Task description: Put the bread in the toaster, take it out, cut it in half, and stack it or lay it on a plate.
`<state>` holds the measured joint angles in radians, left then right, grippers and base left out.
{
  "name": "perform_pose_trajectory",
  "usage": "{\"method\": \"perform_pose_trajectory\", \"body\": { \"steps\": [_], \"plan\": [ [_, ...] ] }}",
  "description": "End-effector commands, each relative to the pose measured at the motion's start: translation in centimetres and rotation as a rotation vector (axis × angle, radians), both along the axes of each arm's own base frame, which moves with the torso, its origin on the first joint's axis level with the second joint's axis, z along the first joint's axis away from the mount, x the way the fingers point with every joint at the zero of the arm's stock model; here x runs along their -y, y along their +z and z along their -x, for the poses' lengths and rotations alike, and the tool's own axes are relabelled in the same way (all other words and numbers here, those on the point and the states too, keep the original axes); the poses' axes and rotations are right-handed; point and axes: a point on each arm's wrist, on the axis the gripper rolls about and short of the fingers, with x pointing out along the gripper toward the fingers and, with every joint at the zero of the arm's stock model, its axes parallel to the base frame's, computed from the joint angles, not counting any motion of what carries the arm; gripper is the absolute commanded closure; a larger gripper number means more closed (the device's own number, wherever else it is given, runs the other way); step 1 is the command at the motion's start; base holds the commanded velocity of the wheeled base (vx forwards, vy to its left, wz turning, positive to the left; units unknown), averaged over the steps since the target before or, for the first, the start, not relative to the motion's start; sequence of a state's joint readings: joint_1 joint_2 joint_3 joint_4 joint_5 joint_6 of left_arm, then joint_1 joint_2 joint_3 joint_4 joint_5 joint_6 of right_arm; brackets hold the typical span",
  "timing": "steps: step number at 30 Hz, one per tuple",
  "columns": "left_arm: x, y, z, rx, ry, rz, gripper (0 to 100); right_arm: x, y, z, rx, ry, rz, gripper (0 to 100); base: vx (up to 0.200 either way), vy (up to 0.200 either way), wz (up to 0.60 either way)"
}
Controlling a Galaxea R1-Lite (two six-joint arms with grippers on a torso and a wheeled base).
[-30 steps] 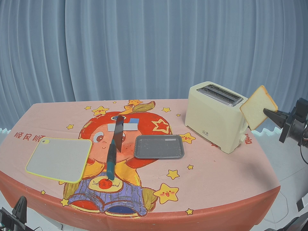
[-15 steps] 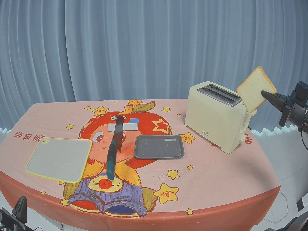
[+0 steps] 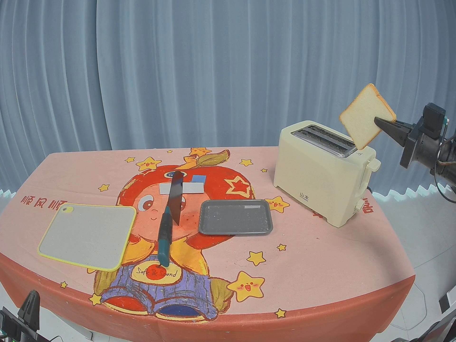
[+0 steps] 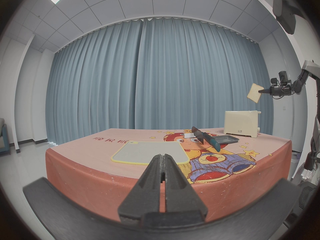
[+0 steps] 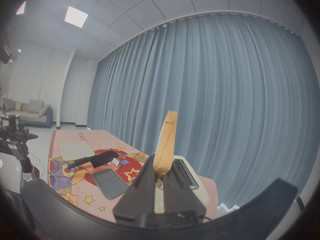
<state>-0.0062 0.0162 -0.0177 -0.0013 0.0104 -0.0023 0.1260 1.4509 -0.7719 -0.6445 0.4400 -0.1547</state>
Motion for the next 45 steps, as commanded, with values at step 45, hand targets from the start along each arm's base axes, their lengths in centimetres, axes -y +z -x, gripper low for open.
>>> {"method": "perform_pose_trajectory", "body": {
  "steps": [45],
  "plan": [
    [0.0,-0.5,-0.1,-0.014,0.000,0.001,100,-0.9,-5.0,-10.3,-0.111,-0.013,0.052,100,0.000,0.000,0.00]
  ]
}}
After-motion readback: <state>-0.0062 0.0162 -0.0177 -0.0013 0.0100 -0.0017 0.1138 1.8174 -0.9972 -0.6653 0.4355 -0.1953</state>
